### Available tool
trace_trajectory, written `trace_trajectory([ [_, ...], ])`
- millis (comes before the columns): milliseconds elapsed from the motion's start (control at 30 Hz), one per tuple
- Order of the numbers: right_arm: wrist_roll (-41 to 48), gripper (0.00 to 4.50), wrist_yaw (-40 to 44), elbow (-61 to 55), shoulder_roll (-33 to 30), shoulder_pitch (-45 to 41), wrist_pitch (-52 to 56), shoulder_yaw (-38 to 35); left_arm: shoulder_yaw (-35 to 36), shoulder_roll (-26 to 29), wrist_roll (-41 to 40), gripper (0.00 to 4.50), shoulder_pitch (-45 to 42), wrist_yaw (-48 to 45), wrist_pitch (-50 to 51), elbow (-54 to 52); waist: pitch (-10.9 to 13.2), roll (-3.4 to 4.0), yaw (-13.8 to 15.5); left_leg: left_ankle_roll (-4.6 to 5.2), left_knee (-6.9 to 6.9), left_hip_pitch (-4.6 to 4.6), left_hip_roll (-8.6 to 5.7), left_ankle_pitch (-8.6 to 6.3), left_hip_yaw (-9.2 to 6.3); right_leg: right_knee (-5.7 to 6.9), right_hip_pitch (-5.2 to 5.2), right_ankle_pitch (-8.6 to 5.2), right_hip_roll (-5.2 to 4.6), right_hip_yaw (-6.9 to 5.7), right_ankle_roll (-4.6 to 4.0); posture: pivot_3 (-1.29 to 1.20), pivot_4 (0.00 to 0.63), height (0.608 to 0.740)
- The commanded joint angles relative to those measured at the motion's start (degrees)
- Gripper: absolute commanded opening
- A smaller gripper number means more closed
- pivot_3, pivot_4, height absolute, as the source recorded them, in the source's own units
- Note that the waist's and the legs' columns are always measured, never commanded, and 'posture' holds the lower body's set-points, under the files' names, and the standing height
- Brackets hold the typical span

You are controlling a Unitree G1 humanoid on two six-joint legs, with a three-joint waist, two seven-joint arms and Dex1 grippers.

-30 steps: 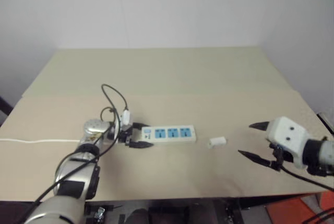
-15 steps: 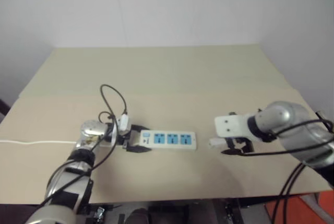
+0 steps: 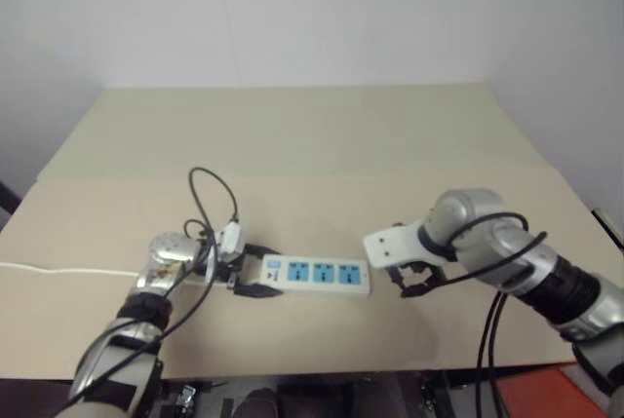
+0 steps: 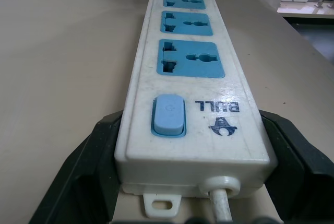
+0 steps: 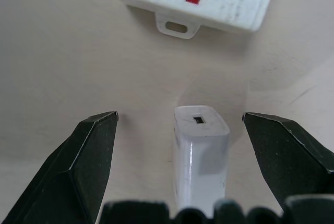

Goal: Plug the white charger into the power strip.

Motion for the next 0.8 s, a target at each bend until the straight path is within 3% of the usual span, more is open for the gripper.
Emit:
trace_trajectory([
  [33, -1.3, 4.50, 1.2, -0.4, 0.1, -0.9, 0.8, -1.4, 0.8, 0.2, 0.4, 3.31, -0.1, 0.3, 0.8, -2.2, 0.0, 0.00, 0.0, 0.00, 0.00, 0.00, 0.00, 0.00, 0.00, 0.01, 0.00, 0.00, 0.00, 0.00, 0.00, 0.00, 0.150, 0.740],
  [200, -2.3, 4.50, 0.0, 0.4, 1.0, -0.3, -0.8, -2.1, 0.9, 0.2, 0.9, 3.31, -0.5, 0.3, 0.0, -1.4, 0.0, 0.00, 0.0, 0.00, 0.00, 0.01, 0.00, 0.00, 0.00, 0.02, 0.00, 0.00, 0.00, 0.00, 0.00, 0.00, 0.150, 0.740],
  [233, -2.3, 4.32, -0.5, 0.6, 1.5, -0.3, -0.5, -2.3, 0.9, 0.1, 0.9, 3.31, -0.5, 0.3, 0.0, -1.3, 0.0, 0.00, -0.1, 0.00, 0.00, 0.01, 0.00, 0.00, 0.00, 0.01, 0.00, 0.00, 0.00, 0.00, 0.00, 0.00, 0.150, 0.740],
  [333, -2.4, 3.58, -0.1, 0.7, 1.8, -0.3, -1.5, -2.2, 1.0, 0.1, 1.1, 3.31, -0.4, 0.4, -0.2, -1.2, 0.0, 0.00, -0.1, 0.00, 0.00, 0.04, 0.00, 0.00, 0.01, 0.01, 0.00, 0.00, 0.01, 0.01, -0.01, 0.00, 0.150, 0.740],
  [567, -4.1, 1.22, -1.7, 1.7, 1.7, 0.3, -5.8, -1.9, 1.5, 0.1, 1.3, 3.31, 0.0, 1.2, -0.1, -1.3, 0.0, 0.00, -0.1, 0.00, 0.00, 0.04, 0.00, 0.00, 0.01, 0.02, 0.00, 0.00, 0.01, 0.01, -0.01, 0.00, 0.150, 0.740],
  [800, -3.6, 1.22, -1.5, 1.1, 0.8, 1.7, -9.2, -4.6, 0.7, 0.5, 2.9, 3.31, 0.6, 3.6, 2.1, -2.8, 0.0, 0.00, 0.0, -0.01, 0.04, 0.10, 0.00, 0.01, 0.01, 0.03, 0.05, 0.00, 0.01, 0.02, -0.01, 0.00, 0.150, 0.740],
])
